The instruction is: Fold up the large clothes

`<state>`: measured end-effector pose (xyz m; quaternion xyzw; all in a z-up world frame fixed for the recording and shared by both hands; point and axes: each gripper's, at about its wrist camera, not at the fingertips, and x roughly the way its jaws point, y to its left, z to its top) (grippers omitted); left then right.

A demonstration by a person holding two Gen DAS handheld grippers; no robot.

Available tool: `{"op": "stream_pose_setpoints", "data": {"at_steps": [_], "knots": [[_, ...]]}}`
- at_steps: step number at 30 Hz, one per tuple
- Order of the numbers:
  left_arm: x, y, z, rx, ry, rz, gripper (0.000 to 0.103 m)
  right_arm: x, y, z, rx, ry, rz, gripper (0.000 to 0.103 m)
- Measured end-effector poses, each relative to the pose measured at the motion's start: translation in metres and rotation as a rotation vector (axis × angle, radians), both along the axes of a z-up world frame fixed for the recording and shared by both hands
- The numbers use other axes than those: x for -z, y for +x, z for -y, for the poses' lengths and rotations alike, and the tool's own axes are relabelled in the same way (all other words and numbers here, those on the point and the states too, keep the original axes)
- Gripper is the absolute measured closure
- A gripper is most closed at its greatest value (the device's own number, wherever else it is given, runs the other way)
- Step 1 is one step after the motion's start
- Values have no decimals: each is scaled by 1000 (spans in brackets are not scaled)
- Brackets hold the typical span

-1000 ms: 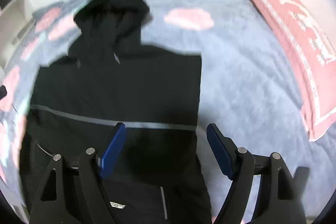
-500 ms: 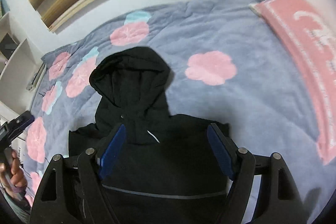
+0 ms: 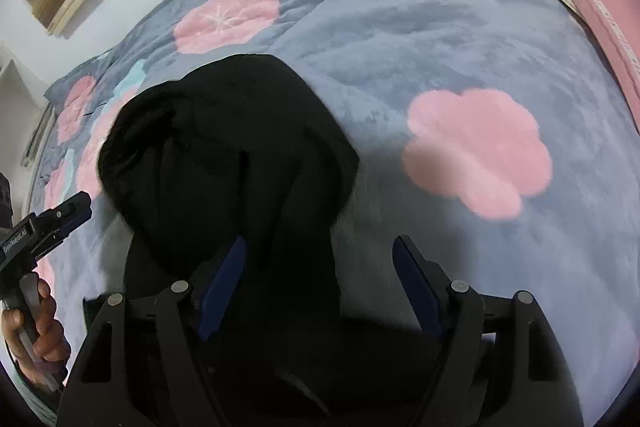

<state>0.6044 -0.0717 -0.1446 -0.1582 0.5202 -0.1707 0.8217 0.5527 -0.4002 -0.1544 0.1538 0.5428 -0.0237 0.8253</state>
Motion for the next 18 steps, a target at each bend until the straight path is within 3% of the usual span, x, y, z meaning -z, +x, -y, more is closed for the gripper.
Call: {"op": "stream_pose_setpoints", "data": {"at_steps": [3, 4, 6, 7, 8, 9, 11, 12, 15, 18], "knots": [[19, 17, 7, 2, 10, -31, 38, 18, 18, 0, 15, -7, -26, 26], [26, 23, 10, 0, 17, -45, 38, 25, 24, -1, 11, -9, -37, 36], [39, 34, 14, -11, 39, -56, 38, 35, 33, -4, -21, -2, -46, 66], [41, 39, 15, -9, 63, -46, 42, 35, 35, -6, -35, -28, -35, 86], [39, 43, 12, -23, 114, -7, 52, 33, 35, -6, -43, -57, -24, 92], [36, 47, 4, -43, 122, 12, 75, 25, 32, 0, -44, -62, 3, 94], [25, 47, -28, -59, -91, -14, 87, 6, 18, 15, -17, -26, 70, 96], [14, 41, -40, -54, -165, 5, 88, -8, 10, 22, -17, -6, 107, 96], [-23, 10, -46, 12, -180, 104, 88, -32, -8, 19, -67, -29, 172, 96], [-25, -6, -48, 58, -174, 120, 85, -16, -11, 20, -69, -34, 154, 96]]}}
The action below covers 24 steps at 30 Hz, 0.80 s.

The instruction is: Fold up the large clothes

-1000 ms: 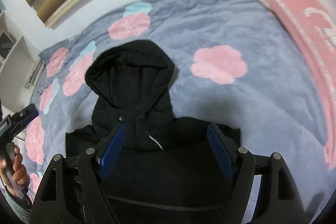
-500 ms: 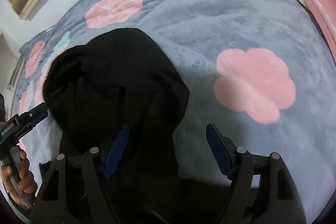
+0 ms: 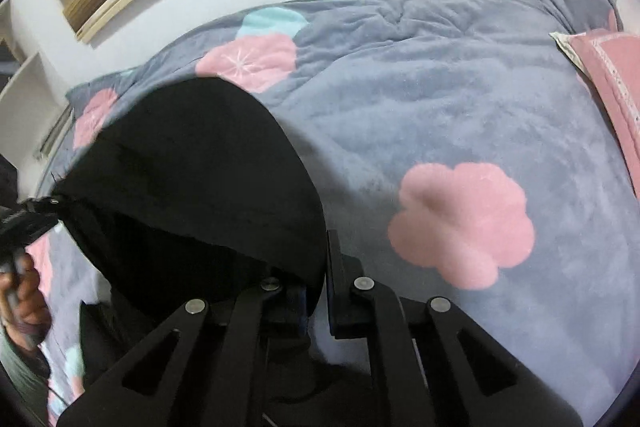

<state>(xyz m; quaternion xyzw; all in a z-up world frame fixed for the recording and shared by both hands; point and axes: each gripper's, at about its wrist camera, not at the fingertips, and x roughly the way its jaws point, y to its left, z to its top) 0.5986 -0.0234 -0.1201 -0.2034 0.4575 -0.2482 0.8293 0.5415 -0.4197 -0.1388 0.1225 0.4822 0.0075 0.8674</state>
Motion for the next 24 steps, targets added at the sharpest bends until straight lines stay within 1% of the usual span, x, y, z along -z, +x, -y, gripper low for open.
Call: {"op": "stream_pose_setpoints", "data": {"at_steps": [1, 2, 3, 4, 5, 6, 7, 9, 11, 12, 13, 14, 15, 17, 19, 20, 21, 22, 23, 24], "knots": [[15, 3, 0, -3, 49, -31, 82, 14, 2, 4, 12, 11, -26, 96], [37, 10, -1, -3, 103, -84, 80, 35, 6, 9, 25, 33, -68, 96], [66, 17, 5, 7, 172, -148, 80, 51, 10, 9, 30, 43, -103, 96], [86, 21, 11, 21, 232, -187, 79, 70, 14, 7, 27, 36, -143, 96], [106, 22, 19, 47, 279, -210, 79, 88, 17, 4, 16, 25, -183, 96], [115, 21, 23, 56, 292, -192, 78, 97, 18, 2, 13, 26, -200, 97], [113, 21, 23, 46, 286, -176, 77, 97, 18, 0, 13, 23, -201, 95], [104, 20, 18, 34, 256, -186, 75, 85, 18, 2, 4, 22, -192, 89], [93, 13, 11, 31, 247, -170, 65, 73, 15, 6, -3, 25, -188, 77], [86, 10, 6, 33, 256, -160, 56, 63, 10, 10, -6, 17, -178, 73], [77, 2, 3, 39, 269, -142, 52, 53, 6, 12, -10, 9, -167, 63], [68, -6, -1, 49, 279, -128, 51, 42, 0, 15, -15, -1, -148, 54], [60, -13, -5, 56, 278, -121, 51, 30, -7, 17, -22, -7, -124, 52], [42, -22, -16, 43, 268, -93, 51, 7, -14, 18, -36, -16, -88, 51], [17, -20, -17, 21, 270, -41, 51, -13, -16, 15, -42, -30, -44, 51], [5, -16, -13, 26, 253, -10, 50, -23, -12, 13, -45, -24, -21, 51], [-10, -9, -4, 39, 232, 32, 48, -32, -4, 9, -56, -1, 4, 51], [-17, -4, 4, 45, 222, 50, 43, -36, 2, 6, -67, 11, 15, 51], [-22, 5, 17, 57, 205, 63, 42, -37, 13, -2, -80, 9, 24, 51], [-20, 15, 30, 79, 185, 59, 42, -33, 21, -10, -92, -3, 22, 51]]}}
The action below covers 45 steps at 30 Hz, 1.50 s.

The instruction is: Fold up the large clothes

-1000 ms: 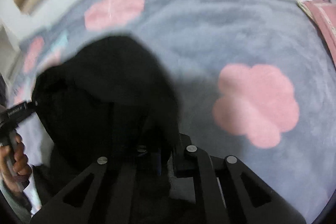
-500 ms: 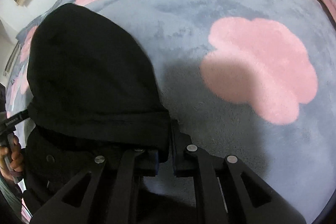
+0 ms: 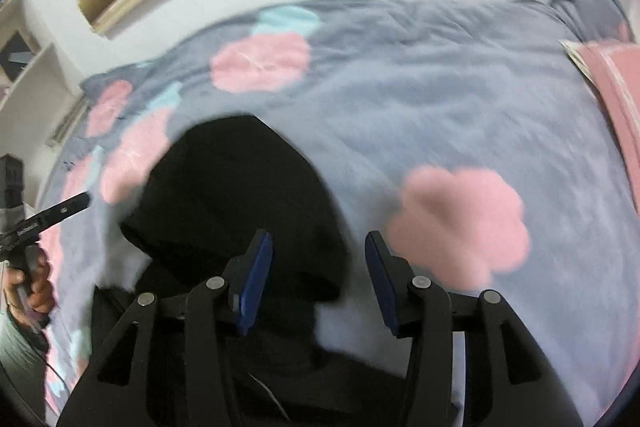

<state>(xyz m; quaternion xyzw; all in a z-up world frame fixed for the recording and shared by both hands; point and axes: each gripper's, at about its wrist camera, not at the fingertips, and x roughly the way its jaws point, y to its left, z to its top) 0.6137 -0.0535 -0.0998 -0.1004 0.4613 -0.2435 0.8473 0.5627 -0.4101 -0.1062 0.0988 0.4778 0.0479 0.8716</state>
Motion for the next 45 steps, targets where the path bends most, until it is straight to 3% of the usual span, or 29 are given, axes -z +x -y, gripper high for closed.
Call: {"op": "stream_pose_setpoints", "data": {"at_steps": [2, 4, 7, 9, 13, 15, 19, 22, 24, 29, 31, 35, 37, 39, 42, 45], "knots": [[15, 13, 23, 31, 0, -38, 42, 20, 15, -14, -38, -5, -36, 51], [48, 24, 40, 32, 16, -116, 42, 54, 24, -28, -78, -22, -102, 51], [98, 29, 42, -20, 108, -183, 43, 112, 32, -39, -111, -77, -219, 54], [119, 31, 39, -35, 75, -205, 43, 122, 30, -39, -103, -60, -206, 54], [106, 29, 43, -9, 125, -164, 43, 109, 32, -39, -111, -64, -213, 54], [93, 24, 47, 6, 144, -140, 43, 86, 32, -41, -133, -88, -185, 54], [40, 15, 50, 39, 51, -37, 43, 25, 44, -48, -167, -69, -37, 54], [13, 28, 62, 30, 32, 35, 43, 4, 79, -64, -195, -48, 16, 54], [17, 46, 72, 18, 24, 27, 43, 13, 110, -79, -222, -52, 6, 54], [99, 89, 81, -47, 111, -152, 43, 89, 166, -98, -243, -98, -165, 58], [119, 91, 76, -46, 85, -169, 43, 107, 164, -97, -241, -90, -179, 58], [109, 83, 76, -25, 107, -121, 43, 97, 155, -85, -238, -70, -154, 58], [98, 76, 74, -12, 91, -106, 43, 80, 143, -73, -231, -49, -144, 58], [76, 65, 64, 18, 28, -70, 43, 58, 121, -66, -242, -42, -109, 58], [53, 43, 52, 51, -10, -24, 43, 35, 76, -62, -277, -115, -54, 58], [50, 22, 44, 76, -24, -33, 43, 38, 41, -46, -278, -121, -85, 58]]}}
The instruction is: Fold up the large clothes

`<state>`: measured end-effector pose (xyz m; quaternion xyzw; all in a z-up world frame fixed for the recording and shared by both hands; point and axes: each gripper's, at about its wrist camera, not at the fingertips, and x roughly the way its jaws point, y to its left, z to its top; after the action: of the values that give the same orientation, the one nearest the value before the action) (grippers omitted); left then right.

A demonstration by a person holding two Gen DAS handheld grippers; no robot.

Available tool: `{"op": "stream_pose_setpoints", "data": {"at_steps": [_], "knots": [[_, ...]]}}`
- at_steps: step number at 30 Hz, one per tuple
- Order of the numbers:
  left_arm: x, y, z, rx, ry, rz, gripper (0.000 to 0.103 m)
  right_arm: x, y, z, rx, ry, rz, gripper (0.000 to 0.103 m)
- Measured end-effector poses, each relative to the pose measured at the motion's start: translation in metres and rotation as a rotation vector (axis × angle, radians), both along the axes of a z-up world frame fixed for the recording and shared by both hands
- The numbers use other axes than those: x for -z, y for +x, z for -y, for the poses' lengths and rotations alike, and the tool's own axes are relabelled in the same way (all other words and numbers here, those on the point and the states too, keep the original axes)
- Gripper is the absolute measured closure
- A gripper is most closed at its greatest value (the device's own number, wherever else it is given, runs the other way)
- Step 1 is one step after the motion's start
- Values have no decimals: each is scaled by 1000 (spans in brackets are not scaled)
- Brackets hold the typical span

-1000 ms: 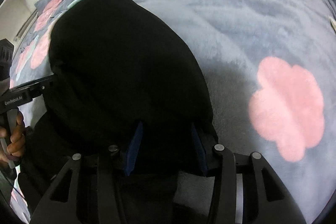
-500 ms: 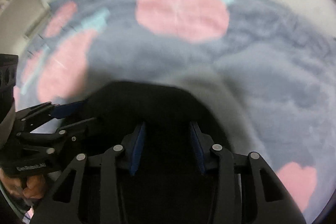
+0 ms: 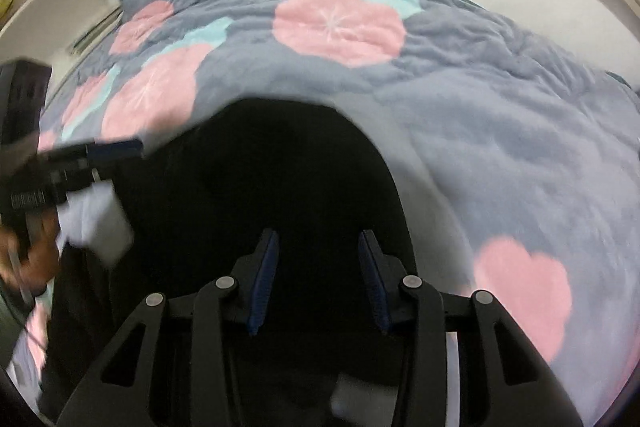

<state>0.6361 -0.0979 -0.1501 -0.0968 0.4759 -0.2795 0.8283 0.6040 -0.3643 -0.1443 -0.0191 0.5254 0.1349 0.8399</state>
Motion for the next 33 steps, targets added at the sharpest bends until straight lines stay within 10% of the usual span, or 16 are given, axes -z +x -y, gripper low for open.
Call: {"op": "stream_pose_setpoints", "data": {"at_steps": [6, 11, 17, 29, 30, 33], "knots": [[68, 7, 14, 2, 90, -147, 43, 71, -6, 19, 81, 24, -187, 63], [45, 5, 16, 59, 127, -83, 43, 46, -1, 28, 77, 56, -164, 63], [6, 33, -11, 42, 46, -22, 28, 0, 25, 43, 60, 111, -69, 38], [61, 124, 7, 183, -125, -288, 25, 44, 128, 22, -22, 190, -182, 38], [66, 125, 7, 178, -138, -299, 28, 52, 130, 21, -36, 200, -210, 38], [70, 120, 15, 210, -144, -294, 84, 55, 123, 10, -97, 181, -211, 77]]}}
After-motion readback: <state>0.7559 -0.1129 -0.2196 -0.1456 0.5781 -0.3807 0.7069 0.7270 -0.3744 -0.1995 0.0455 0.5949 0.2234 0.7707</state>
